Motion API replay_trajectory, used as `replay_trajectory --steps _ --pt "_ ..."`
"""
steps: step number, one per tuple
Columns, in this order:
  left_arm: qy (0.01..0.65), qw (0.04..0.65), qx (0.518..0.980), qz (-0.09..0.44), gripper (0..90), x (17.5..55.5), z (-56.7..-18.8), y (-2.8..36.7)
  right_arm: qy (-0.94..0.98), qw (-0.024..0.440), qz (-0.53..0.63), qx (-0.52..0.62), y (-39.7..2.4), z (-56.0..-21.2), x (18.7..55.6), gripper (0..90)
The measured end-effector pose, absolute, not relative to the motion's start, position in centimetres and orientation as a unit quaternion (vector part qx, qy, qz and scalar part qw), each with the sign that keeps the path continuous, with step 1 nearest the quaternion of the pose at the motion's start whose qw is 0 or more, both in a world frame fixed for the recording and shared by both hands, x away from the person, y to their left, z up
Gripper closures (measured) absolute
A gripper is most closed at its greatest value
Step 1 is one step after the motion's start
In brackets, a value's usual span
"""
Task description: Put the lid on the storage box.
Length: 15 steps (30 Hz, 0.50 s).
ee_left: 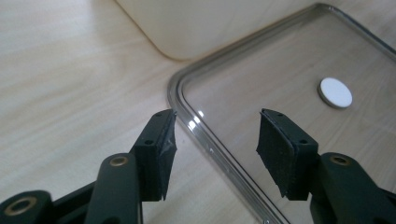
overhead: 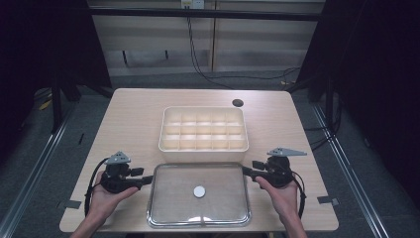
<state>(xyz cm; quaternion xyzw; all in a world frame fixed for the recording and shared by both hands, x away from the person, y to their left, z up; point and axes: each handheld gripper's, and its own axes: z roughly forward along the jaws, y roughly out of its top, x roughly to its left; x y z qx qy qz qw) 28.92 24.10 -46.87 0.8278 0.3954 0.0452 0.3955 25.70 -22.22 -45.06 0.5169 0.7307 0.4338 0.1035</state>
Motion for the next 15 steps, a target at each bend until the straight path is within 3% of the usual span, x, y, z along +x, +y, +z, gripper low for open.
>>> replay_trajectory --steps 15 --pt "0.388 0.371 0.843 0.014 47.0 28.8 -48.9 23.7 0.747 0.095 0.394 0.527 -21.9 -48.0 26.2 52.5"
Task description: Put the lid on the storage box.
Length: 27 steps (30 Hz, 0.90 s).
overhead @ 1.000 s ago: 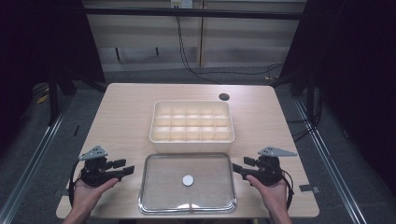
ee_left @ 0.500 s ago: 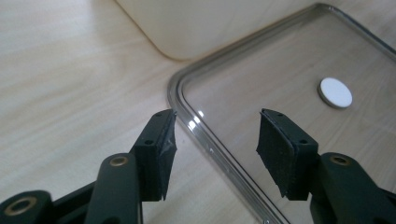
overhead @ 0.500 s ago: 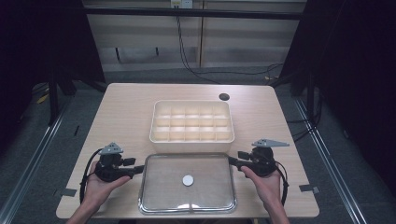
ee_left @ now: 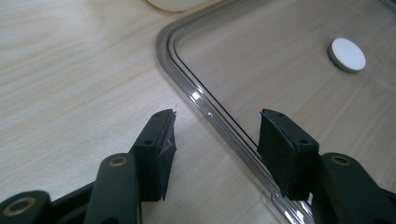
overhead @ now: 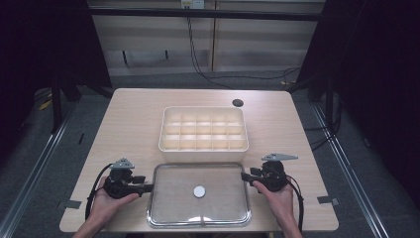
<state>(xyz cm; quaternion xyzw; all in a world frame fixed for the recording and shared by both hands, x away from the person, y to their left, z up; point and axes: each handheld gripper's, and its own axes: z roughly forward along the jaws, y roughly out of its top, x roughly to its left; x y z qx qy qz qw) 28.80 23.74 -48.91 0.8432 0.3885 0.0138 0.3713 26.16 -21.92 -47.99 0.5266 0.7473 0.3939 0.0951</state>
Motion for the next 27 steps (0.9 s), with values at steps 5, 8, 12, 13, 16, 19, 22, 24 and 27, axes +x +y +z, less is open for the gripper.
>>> replay_trajectory --steps 5,8,12,13,16,19,22,24,27 --pt "0.376 0.364 0.852 0.003 50.4 28.6 -49.1 23.3 0.751 0.092 0.379 0.534 -21.8 -48.8 26.5 50.8" --pt "0.38 0.365 0.85 0.005 49.8 28.7 -49.1 23.2 0.753 0.097 0.373 0.533 -21.6 -49.0 26.5 49.9" --pt "0.379 0.368 0.849 0.001 49.0 28.8 -49.2 23.2 0.753 0.091 0.365 0.54 -21.2 -49.4 26.2 49.0" --pt "0.379 0.368 0.849 0.0 49.0 28.8 -49.2 23.1 0.753 0.091 0.365 0.54 -21.2 -49.4 26.2 49.0" --pt "0.379 0.368 0.849 -0.001 48.9 28.8 -49.2 23.2 0.754 0.094 0.361 0.541 -21.1 -49.5 26.3 49.9" --pt "0.379 0.369 0.849 -0.002 48.5 28.7 -49.2 23.1 0.757 0.1 0.356 0.539 -20.8 -49.6 26.3 50.9" --pt "0.376 0.372 0.848 -0.006 48.3 28.7 -49.2 22.9 0.756 0.102 0.353 0.541 -20.6 -49.6 26.3 50.9" --pt "0.374 0.372 0.849 -0.008 48.3 28.6 -49.2 22.8 0.755 0.103 0.355 0.541 -20.6 -49.6 26.2 51.5" --pt "0.372 0.376 0.849 -0.017 48.4 28.6 -49.3 22.6 0.755 0.1 0.362 0.537 -20.5 -49.7 26.2 52.0"
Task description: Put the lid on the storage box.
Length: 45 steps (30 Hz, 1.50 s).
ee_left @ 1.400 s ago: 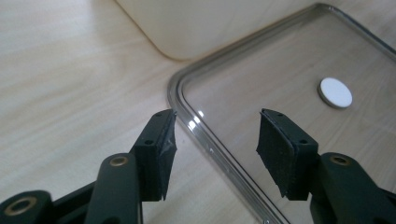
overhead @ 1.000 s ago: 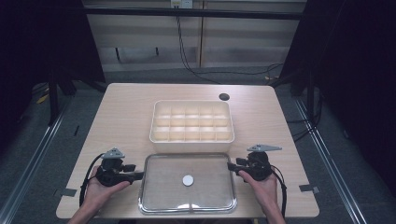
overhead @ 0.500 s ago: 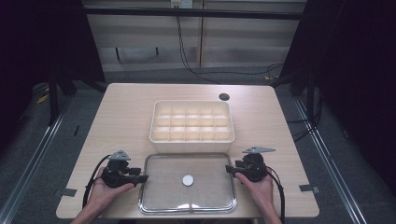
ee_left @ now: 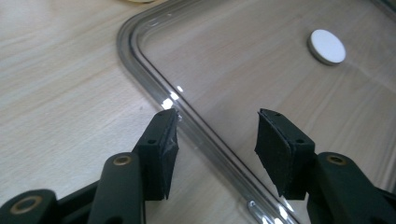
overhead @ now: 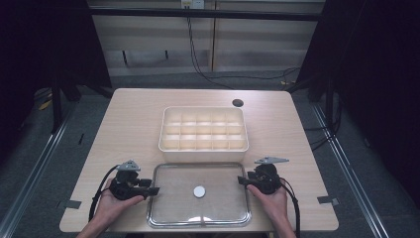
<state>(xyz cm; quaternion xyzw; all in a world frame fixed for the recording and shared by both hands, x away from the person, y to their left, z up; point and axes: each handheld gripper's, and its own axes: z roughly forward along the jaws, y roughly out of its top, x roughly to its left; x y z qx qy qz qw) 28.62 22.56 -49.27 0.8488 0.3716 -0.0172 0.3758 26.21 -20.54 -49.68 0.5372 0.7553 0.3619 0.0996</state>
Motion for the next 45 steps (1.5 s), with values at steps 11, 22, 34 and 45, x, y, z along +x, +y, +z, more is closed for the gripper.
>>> replay_trajectory --steps 11,22,34,45 --pt "0.365 0.369 0.855 -0.005 48.8 28.4 -49.2 22.3 0.701 0.041 0.408 0.584 -21.5 -50.1 26.3 52.2" --pt "0.364 0.37 0.855 -0.007 48.7 28.3 -49.2 22.3 0.642 -0.045 0.458 0.614 -23.2 -51.0 26.3 54.2" --pt "0.363 0.371 0.854 -0.004 48.7 28.3 -49.2 22.3 0.65 -0.073 0.47 0.593 -23.3 -50.8 26.1 64.5" --pt "0.368 0.379 0.849 -0.009 46.4 28.6 -49.4 22.3 0.647 -0.095 0.488 0.578 -23.1 -51.1 26.4 60.4"
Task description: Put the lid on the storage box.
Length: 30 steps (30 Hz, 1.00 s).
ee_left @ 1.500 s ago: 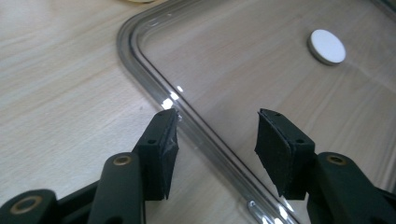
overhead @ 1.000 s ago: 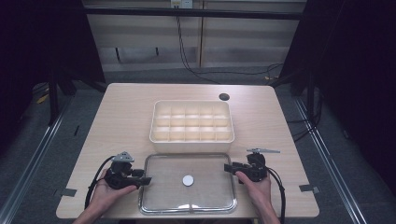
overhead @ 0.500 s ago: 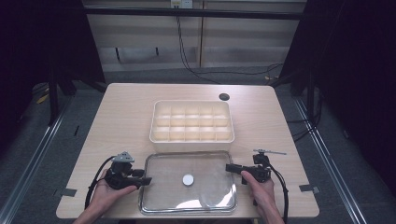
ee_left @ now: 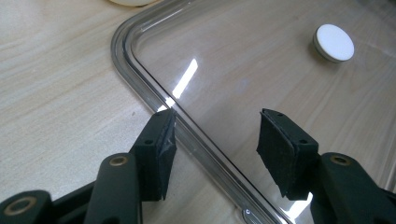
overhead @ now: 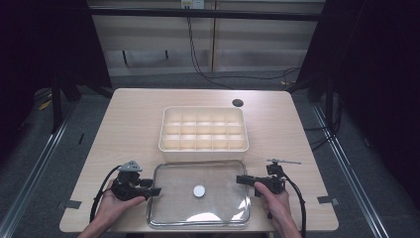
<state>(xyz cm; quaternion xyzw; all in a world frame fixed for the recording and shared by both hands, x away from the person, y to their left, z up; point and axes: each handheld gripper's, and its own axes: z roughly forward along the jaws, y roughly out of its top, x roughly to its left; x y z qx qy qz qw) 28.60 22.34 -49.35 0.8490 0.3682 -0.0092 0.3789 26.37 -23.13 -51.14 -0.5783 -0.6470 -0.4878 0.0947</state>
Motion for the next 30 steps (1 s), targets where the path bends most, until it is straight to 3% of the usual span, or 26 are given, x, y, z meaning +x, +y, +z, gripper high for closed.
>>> replay_trajectory --steps 1,9,24,30 --pt "0.369 0.38 0.848 -0.009 46.4 28.6 -49.4 22.4 -0.652 0.084 -0.481 -0.58 -23.2 -51.1 26.4 65.2" --pt "0.366 0.38 0.849 -0.01 44.1 28.5 -49.4 22.3 -0.636 0.074 -0.517 -0.568 -23.5 -50.4 26.1 71.5" --pt "0.379 0.385 0.841 -0.026 28.9 28.9 -49.4 22.7 -0.627 0.064 -0.545 -0.553 -23.6 -49.7 25.9 76.4" --pt "0.377 0.388 0.84 -0.035 33.7 29.0 -49.4 22.7 -0.635 0.062 -0.541 -0.547 -23.2 -49.5 25.9 76.2"
